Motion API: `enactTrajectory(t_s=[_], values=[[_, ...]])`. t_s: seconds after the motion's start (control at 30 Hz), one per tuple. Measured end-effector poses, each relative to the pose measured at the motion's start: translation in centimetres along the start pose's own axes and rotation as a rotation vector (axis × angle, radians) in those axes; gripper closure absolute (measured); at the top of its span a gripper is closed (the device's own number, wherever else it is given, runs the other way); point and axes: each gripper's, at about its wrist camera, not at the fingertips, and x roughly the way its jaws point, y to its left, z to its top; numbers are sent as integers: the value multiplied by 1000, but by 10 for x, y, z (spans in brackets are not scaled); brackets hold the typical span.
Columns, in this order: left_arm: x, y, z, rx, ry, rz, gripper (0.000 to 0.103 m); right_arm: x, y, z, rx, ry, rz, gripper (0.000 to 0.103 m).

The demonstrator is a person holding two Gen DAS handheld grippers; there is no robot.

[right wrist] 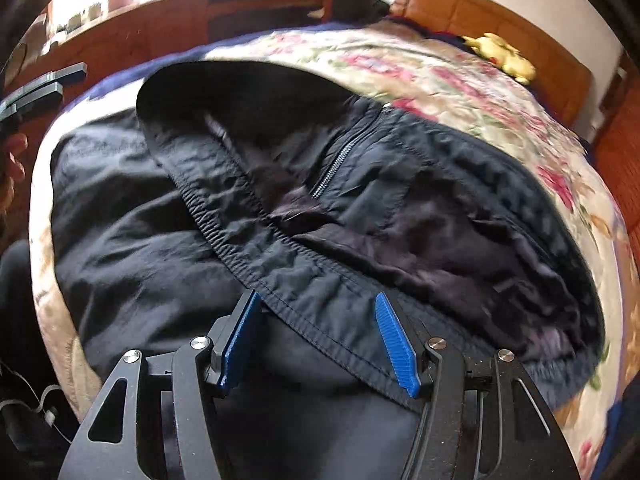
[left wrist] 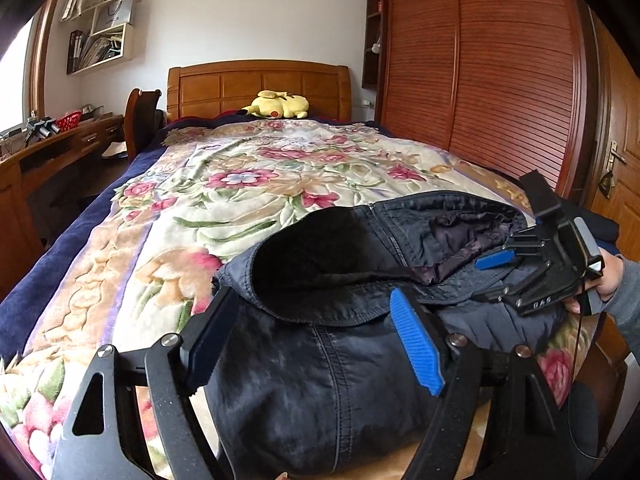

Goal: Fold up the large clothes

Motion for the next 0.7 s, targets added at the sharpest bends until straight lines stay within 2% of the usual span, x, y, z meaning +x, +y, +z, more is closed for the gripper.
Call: enactTrajectory(t_s=[0.07,0.13,0.2,0.27,0.3,0.53,0.7], values=[[3,2,-1,-8,1,2,24,9,7,5,-49,26,-8,53],[4,6,-4,-14,4,2,24,17,14,12,-97,46,-28,77],[5,8,-5,-19,4,-1,24,26,20,19,-138,60,-39,89],[5,10,-6,-16,3,4,24,29,22,25,-164,56,-66,92],[4,11,-7,-11,-2,9,24,28,22,27,-163,49,-76,103],[3,20,-12,-29,-4,11,24,29,-16,67,-69,-22,-125,103],[7,25,-17,-31,10,15,24,28,-19,79,-26,-88,-8,101]])
